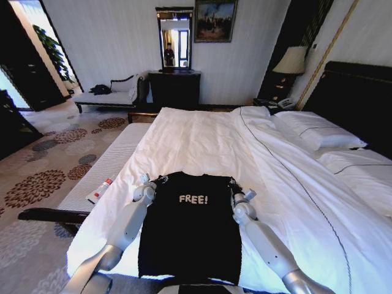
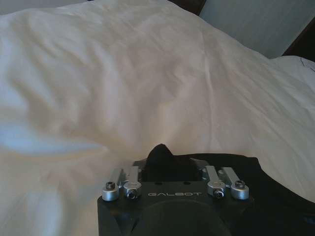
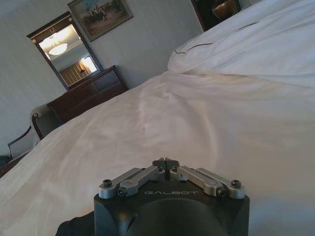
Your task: Fold the clothes on the bed.
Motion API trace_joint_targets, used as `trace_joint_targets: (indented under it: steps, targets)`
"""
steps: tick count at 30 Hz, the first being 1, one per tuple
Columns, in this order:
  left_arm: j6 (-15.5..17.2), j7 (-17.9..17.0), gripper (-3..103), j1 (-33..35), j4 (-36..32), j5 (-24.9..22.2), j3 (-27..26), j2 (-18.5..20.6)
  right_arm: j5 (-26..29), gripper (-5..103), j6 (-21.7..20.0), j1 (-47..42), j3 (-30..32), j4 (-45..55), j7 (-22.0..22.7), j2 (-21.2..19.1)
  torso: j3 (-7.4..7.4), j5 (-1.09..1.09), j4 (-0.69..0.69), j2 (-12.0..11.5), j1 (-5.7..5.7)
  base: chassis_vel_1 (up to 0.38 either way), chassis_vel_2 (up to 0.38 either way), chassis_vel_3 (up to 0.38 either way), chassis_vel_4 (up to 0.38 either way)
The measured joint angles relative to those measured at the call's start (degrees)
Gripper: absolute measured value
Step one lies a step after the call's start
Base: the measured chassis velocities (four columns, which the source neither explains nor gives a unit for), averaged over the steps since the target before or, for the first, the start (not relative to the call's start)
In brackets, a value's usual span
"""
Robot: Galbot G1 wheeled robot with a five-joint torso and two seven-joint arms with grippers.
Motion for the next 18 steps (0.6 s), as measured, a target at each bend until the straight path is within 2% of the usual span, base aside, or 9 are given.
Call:
trace_joint_targets:
  steps: [1, 4, 7, 11, 18]
  targets:
    - [0.0, 0.0, 49, 0.0, 0.0, 0.0, 0.0, 0.0, 0.0, 0, 0.0, 0.0, 0.0, 0.0, 0.0, 0.0, 0.0, 0.0, 0.0, 0.0, 0.0, 0.0, 0.0, 0.0, 0.0]
    - [-0.2, 0.0, 32, -0.2, 0.6, 0.6, -0.4, -0.3, -0.1, 0, 0.1, -0.2, 0.2, 0.2, 0.0, -0.1, 0.0, 0.0, 0.0, 0.0, 0.0, 0.0, 0.0, 0.0, 0.0]
    - [-0.2, 0.0, 27, -0.3, 0.8, 0.8, -0.6, -0.5, -0.1, 0, 0.1, -0.3, 0.2, 0.2, 0.0, -0.2, 0.0, 0.0, 0.0, 0.0, 0.0, 0.0, 0.0, 0.0, 0.0]
    - [-0.3, 0.0, 6, -0.7, 1.1, 1.0, -1.4, -0.7, -0.1, 0, 0.2, -0.3, 0.3, 0.3, 0.0, -0.2, 0.0, 0.0, -0.01, 0.0, 0.0, 0.0, 0.0, 0.0, 0.0]
    - [-0.3, 0.0, 2, -0.9, -0.8, 0.4, -2.5, 1.0, 0.0, 0, 0.2, -0.2, 0.1, 1.3, 0.3, -0.8, 0.0, -0.01, -0.01, 0.0, 0.0, 0.0, 0.0, 0.0, 0.0]
